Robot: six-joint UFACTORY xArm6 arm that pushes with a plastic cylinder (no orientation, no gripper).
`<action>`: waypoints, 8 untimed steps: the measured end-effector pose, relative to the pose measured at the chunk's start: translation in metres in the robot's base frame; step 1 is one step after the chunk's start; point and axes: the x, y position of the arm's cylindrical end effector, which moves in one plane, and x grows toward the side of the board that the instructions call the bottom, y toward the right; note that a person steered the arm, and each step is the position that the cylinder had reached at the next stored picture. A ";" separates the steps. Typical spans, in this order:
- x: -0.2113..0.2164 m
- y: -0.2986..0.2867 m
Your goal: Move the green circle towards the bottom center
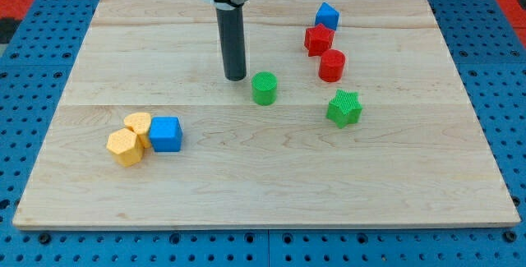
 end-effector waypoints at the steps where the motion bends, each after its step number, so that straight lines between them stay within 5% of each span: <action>1: 0.033 0.065; 3: 0.101 0.078; 6: 0.108 0.062; 8: 0.128 0.107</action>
